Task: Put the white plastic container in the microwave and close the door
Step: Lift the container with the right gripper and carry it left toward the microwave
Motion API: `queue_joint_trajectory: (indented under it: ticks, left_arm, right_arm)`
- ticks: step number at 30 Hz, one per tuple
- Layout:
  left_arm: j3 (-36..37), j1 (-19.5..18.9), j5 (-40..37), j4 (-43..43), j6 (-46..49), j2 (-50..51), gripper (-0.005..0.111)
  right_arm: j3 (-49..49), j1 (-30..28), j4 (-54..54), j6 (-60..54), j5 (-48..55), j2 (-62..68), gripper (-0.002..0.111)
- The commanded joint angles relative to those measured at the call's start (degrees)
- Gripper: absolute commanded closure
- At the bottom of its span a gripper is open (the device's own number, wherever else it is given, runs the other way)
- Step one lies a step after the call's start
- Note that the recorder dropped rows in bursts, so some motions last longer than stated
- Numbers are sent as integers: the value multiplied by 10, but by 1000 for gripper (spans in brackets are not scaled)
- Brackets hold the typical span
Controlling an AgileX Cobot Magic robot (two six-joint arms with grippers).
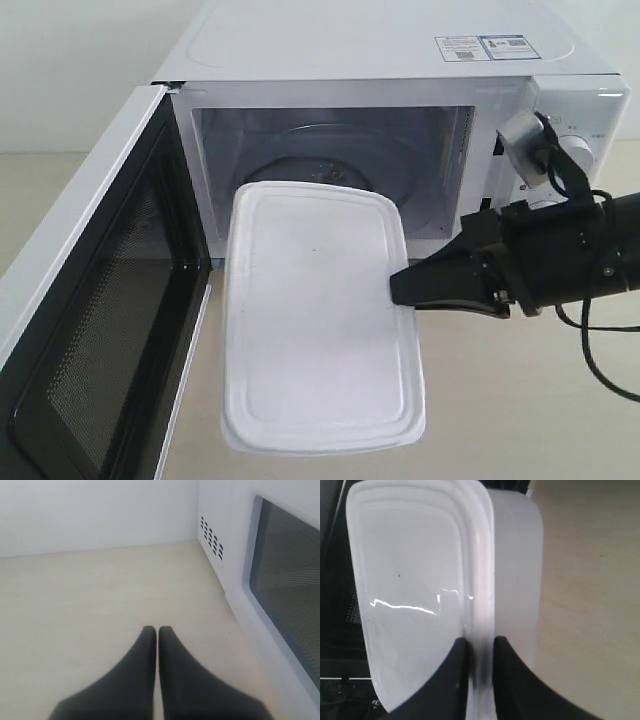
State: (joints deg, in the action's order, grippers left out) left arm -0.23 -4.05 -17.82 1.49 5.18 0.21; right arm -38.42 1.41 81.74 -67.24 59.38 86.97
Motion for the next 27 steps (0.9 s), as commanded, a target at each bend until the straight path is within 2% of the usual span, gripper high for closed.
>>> queue_joint_trajectory:
  ticks: [1, 6, 13, 18, 27]
  left_arm:
    - [2, -3, 1, 7, -5, -2, 103]
    - [2, -3, 1, 7, -5, -2, 103]
    - [2, -3, 1, 7, -5, -2, 103]
    - [2, -3, 1, 7, -5, -2, 103]
    - [2, -3, 1, 7, -5, -2, 103]
  right_arm:
    - [23, 43, 26, 15, -69, -63, 109]
    - [69, 57, 58, 27, -148, -129, 109]
    - [141, 72, 182, -24, -191, -195, 109]
    - [156, 128, 182, -38, -215, -206, 109]
    - [157, 258, 182, -16, -356, -206, 109]
